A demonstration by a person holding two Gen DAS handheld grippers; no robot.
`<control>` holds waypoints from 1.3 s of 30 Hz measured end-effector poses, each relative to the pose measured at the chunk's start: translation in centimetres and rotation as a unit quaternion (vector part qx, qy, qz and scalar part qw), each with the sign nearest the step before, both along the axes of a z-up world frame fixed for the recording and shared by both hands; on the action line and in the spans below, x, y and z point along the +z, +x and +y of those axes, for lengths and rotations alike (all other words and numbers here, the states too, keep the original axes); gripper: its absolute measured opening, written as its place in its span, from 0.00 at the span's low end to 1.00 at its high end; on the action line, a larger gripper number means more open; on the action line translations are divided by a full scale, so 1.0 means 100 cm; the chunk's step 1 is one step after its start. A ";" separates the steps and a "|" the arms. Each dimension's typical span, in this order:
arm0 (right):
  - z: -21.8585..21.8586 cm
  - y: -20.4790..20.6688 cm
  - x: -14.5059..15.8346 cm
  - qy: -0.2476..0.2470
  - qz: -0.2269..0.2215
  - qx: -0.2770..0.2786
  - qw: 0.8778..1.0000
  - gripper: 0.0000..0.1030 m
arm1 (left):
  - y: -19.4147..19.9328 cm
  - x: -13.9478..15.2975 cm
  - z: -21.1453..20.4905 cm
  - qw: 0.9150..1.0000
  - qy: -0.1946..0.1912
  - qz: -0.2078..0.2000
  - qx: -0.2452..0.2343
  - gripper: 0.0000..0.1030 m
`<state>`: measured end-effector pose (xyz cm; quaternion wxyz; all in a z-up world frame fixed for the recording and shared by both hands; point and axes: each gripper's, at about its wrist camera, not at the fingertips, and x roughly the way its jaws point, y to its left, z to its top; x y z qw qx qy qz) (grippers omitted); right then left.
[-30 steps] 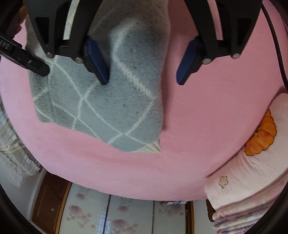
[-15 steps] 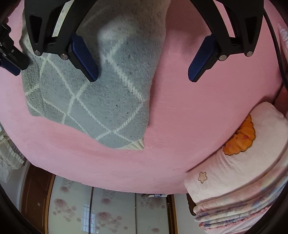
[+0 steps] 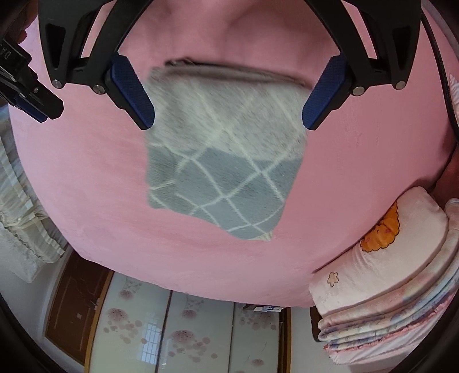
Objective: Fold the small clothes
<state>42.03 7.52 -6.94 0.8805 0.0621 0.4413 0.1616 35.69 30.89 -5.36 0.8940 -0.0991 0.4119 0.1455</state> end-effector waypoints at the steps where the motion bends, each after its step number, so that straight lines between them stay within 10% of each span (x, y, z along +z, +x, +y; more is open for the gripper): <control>1: -0.008 -0.009 0.006 -0.006 -0.002 -0.004 1.000 0.65 | -0.007 0.006 -0.010 1.000 0.003 -0.004 -0.004 0.99; 28: -0.173 -0.224 0.099 -0.003 -0.107 -0.058 0.993 0.65 | -0.201 0.088 -0.210 0.991 0.077 -0.080 -0.079 0.99; 39: -0.220 -0.316 0.096 -0.010 -0.117 -0.092 0.989 0.65 | -0.269 0.091 -0.245 0.992 0.027 -0.093 -0.085 0.99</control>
